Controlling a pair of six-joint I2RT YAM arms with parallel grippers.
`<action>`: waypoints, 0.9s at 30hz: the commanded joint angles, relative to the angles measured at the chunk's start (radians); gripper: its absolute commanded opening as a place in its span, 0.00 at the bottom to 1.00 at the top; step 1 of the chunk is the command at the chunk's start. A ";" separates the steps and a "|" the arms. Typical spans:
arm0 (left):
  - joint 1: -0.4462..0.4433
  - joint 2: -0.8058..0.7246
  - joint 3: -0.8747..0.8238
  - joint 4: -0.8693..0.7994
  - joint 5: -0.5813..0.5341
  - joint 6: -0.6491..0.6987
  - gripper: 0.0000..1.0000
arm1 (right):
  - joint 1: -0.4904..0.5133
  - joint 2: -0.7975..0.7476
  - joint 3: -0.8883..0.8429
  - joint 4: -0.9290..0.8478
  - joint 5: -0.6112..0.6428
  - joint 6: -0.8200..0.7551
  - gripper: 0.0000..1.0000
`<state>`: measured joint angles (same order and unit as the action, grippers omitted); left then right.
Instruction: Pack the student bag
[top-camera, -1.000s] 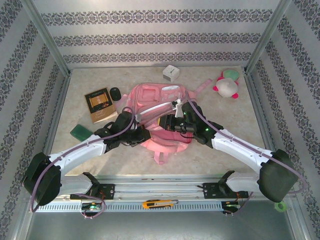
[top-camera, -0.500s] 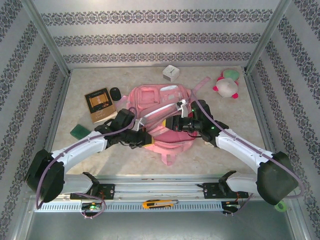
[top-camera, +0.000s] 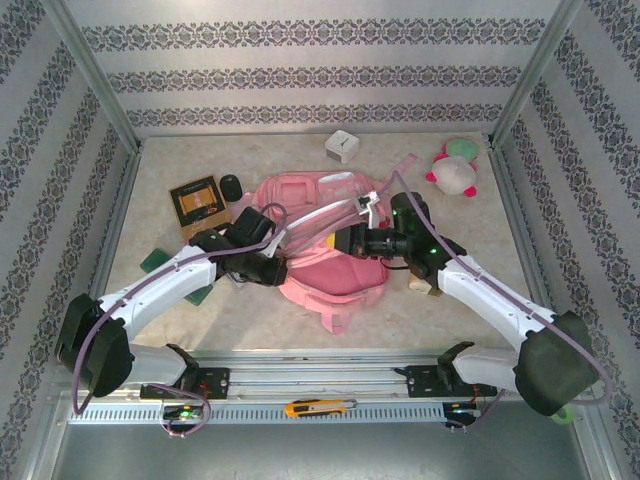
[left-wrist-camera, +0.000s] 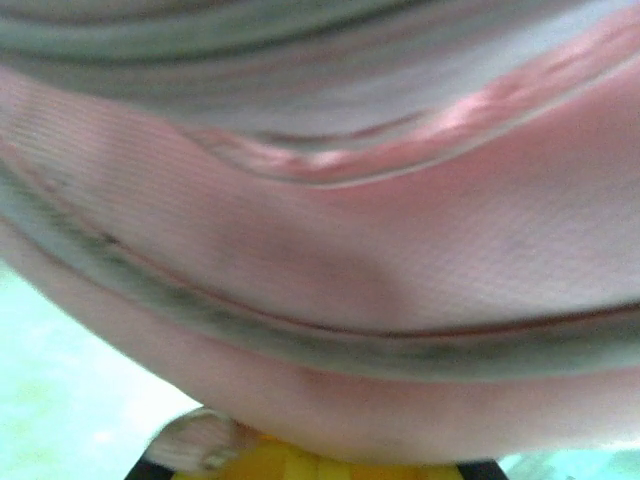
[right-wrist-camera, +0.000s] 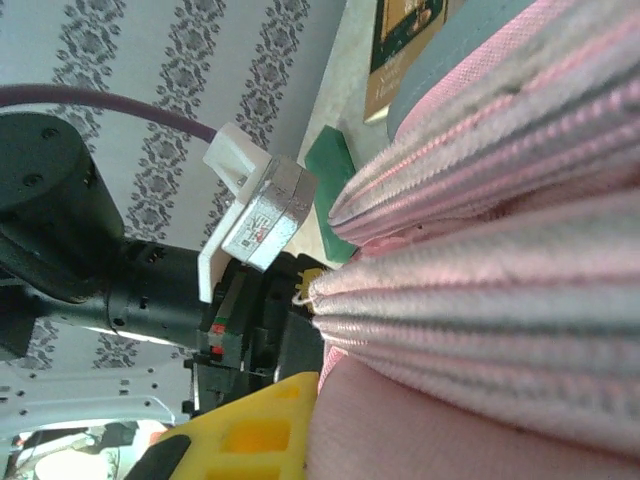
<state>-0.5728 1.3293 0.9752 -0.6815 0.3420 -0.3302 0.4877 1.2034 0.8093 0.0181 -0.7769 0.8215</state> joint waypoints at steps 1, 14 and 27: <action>0.053 -0.016 0.022 -0.081 -0.193 0.104 0.00 | -0.034 -0.060 0.077 0.049 -0.111 0.047 0.00; 0.271 -0.039 -0.018 0.198 -0.209 0.300 0.00 | -0.123 -0.026 0.170 0.049 -0.331 0.144 0.00; 0.290 0.082 0.071 0.248 -0.211 0.292 0.41 | -0.122 0.034 0.141 0.059 -0.139 0.146 0.00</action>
<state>-0.3077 1.4399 0.9833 -0.4358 0.1692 -0.0086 0.3748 1.2282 0.9253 0.0109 -0.9546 0.9707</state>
